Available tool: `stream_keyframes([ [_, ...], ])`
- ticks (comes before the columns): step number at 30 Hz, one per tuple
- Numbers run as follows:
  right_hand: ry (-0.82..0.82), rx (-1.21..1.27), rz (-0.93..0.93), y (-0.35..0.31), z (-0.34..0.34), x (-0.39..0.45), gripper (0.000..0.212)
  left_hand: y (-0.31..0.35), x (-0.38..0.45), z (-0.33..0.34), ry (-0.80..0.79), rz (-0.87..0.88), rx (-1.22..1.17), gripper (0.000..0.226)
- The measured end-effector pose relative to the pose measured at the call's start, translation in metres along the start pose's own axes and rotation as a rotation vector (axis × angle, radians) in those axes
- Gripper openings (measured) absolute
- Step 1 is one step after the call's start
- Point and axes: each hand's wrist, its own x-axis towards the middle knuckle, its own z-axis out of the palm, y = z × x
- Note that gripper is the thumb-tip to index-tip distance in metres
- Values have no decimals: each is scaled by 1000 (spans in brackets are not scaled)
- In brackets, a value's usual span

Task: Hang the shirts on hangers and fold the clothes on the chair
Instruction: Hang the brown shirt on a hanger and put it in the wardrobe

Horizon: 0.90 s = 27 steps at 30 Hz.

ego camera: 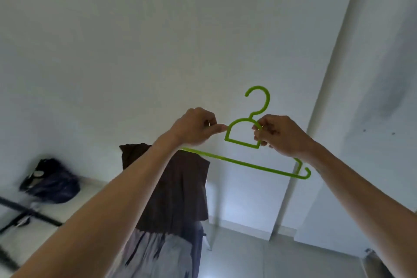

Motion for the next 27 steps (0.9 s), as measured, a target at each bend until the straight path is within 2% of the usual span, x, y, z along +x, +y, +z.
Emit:
stream_keyframes([
  [3, -23, 38, -28, -50, 83, -6, 8, -60, -73, -39, 35, -76, -7, 40],
  [5, -59, 86, -29, -80, 125, -11, 3, -92, -114, -58, 36, -108, -25, 40],
  [6, -67, 109, -31, -94, 141, -14, 2, -104, -130, -66, 41, -114, -37, 40],
  [9, -68, 227, -3, -127, 178, -19, 16, -131, -164, -80, 69, -116, -78, 41],
  [13, -6, 289, 52, -142, 211, -14, 23, -155, -186, -70, 52, -134, -150, 43],
  [18, 106, 132, 115, -126, 234, 12, 37, -176, -179, -42, -31, -217, -261, 57],
  [22, 134, 7, 179, -93, 241, 57, 38, -219, -144, -9, -55, -353, -304, 74],
  [24, 136, -35, 209, -75, 243, 87, 38, -246, -118, 9, -27, -451, -221, 64],
  [27, 93, -114, 228, -49, 251, 135, 40, -283, -77, 28, -8, -558, -54, 36],
])
